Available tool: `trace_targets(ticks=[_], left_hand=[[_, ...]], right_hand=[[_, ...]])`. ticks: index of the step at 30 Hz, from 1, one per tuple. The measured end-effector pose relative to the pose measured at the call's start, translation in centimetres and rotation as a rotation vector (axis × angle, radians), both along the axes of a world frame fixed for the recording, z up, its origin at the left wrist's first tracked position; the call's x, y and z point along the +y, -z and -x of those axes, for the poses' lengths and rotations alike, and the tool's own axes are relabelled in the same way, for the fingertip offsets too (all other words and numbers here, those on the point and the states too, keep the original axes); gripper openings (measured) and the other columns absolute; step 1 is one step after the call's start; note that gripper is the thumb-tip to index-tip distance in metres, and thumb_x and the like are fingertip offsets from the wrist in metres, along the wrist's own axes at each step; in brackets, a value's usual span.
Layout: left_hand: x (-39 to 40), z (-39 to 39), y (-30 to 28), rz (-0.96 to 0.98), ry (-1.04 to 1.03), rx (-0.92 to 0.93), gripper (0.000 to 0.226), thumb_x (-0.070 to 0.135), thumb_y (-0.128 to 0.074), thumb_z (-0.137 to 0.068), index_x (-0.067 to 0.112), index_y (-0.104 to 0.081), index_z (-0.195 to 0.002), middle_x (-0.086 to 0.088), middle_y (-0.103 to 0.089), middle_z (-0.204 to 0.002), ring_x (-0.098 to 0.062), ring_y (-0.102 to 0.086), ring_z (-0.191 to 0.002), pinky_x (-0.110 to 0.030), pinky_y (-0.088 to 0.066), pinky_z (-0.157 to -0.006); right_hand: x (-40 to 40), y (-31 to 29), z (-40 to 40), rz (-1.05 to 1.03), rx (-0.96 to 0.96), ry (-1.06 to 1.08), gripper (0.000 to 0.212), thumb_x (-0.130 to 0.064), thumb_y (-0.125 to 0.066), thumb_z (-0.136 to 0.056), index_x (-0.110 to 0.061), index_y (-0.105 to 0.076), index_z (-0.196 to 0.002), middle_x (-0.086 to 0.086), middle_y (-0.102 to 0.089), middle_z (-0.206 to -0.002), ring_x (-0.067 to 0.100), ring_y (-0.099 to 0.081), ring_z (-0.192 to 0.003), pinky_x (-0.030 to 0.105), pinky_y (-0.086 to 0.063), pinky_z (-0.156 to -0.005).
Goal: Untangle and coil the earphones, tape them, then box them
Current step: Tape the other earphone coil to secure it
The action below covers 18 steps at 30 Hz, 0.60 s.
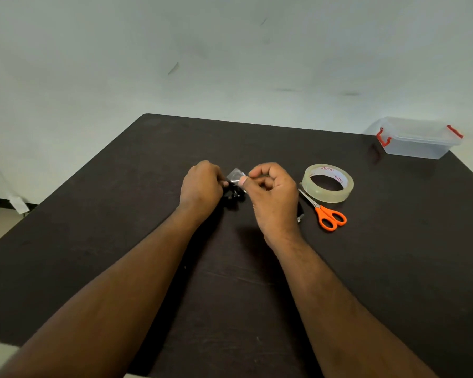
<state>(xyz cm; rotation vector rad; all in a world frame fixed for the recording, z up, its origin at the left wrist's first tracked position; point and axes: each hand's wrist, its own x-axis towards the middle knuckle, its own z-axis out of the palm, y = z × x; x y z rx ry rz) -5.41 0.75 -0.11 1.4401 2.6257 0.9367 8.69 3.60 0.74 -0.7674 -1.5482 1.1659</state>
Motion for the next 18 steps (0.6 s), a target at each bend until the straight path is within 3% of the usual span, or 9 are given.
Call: trace_targets(ticks=[2,5,8,13,18], left_hand=[[0.0,-0.3,0.1,0.011,0.011,0.059,0.03,0.01,-0.059,-0.09,0.017,-0.052,-0.061,0.001,-0.05,-0.08,-0.021,-0.052,-0.078,-0.034,-0.04,-0.064],[-0.2,0.1,0.5,-0.014,0.011,0.039,0.012,0.019,-0.06,-0.093,0.015,-0.066,-0.084,0.002,-0.062,-0.085,-0.021,-0.059,-0.084,-0.037,-0.05,-0.073],[-0.7,0.2,0.1,-0.158,-0.049,-0.191,0.007,0.025,-0.066,-0.091,0.02,-0.066,-0.086,0.004,-0.067,-0.077,-0.015,-0.064,-0.075,-0.032,-0.052,-0.068],[-1.8,-1.2,-1.3,-0.496,-0.015,-0.644,0.003,0.014,-0.075,-0.084,0.017,-0.075,-0.082,0.001,-0.073,-0.076,-0.007,-0.068,-0.069,-0.024,-0.056,-0.069],[-1.8,-2.9,-2.1,-0.621,-0.033,-0.875,0.007,0.009,-0.077,-0.081,0.012,-0.075,-0.087,-0.002,-0.074,-0.082,-0.009,-0.069,-0.069,-0.021,-0.057,-0.07]], right_hand=[[0.0,0.2,0.0,-0.013,-0.025,0.002,0.023,-0.006,-0.074,-0.078,-0.02,-0.057,-0.074,-0.003,-0.061,-0.064,0.006,-0.054,-0.056,0.024,-0.046,-0.057],[0.2,0.5,0.1,0.0,-0.035,0.03,0.026,-0.007,-0.074,-0.079,-0.021,-0.054,-0.072,-0.004,-0.058,-0.062,0.005,-0.052,-0.055,0.026,-0.047,-0.056],[0.2,0.7,0.3,0.03,-0.036,0.044,0.024,-0.006,-0.073,-0.079,-0.022,-0.056,-0.073,0.0,-0.062,-0.064,0.008,-0.055,-0.057,0.027,-0.049,-0.058],[-0.4,0.3,0.6,0.153,0.02,0.043,0.022,-0.004,-0.073,-0.078,-0.019,-0.059,-0.072,-0.003,-0.06,-0.06,0.009,-0.054,-0.054,0.025,-0.045,-0.053],[-0.8,-0.4,0.5,0.253,0.09,0.046,0.019,-0.003,-0.072,-0.081,-0.013,-0.057,-0.076,-0.003,-0.057,-0.055,0.006,-0.044,-0.042,0.021,-0.034,-0.041]])
